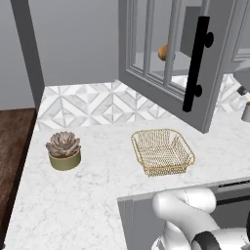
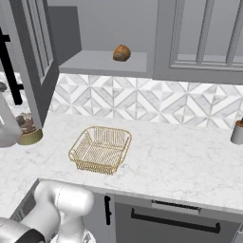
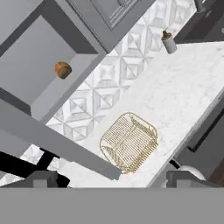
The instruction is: Open the cabinet, pick up the bread from the cabinet and place it in the basket. Then move the basket to the dining counter.
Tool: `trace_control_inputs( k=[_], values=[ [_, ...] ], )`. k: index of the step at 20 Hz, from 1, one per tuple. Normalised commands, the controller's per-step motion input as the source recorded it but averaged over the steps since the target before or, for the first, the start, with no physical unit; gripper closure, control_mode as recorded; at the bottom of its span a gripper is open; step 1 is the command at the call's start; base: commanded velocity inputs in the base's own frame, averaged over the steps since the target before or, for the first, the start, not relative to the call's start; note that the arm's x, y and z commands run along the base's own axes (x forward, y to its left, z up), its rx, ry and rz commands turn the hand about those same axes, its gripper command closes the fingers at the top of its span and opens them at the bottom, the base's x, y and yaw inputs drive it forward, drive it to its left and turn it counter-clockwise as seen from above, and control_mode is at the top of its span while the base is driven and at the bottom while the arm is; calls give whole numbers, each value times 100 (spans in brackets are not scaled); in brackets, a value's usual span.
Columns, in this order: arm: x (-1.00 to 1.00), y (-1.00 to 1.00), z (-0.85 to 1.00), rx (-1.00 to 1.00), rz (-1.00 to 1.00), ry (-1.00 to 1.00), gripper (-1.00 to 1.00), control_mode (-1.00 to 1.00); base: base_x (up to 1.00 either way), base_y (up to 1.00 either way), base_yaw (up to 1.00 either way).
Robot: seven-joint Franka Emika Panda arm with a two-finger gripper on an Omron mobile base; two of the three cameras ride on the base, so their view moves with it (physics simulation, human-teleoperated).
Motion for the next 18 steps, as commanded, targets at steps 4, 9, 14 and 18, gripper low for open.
trace_control_inputs(
  k=[4,9,14,18],
  values=[
    [19,-100,0,65,21,-2,-100,-100,0,0,0],
    [52,-36,-25,64,32,-2,-100,-100,0,0,0],
    [74,29,-24,60,61,17,-100,-100,0,0,0],
    [37,30,0,11,54,7,-100,-100,0,0,0]
  ],
)
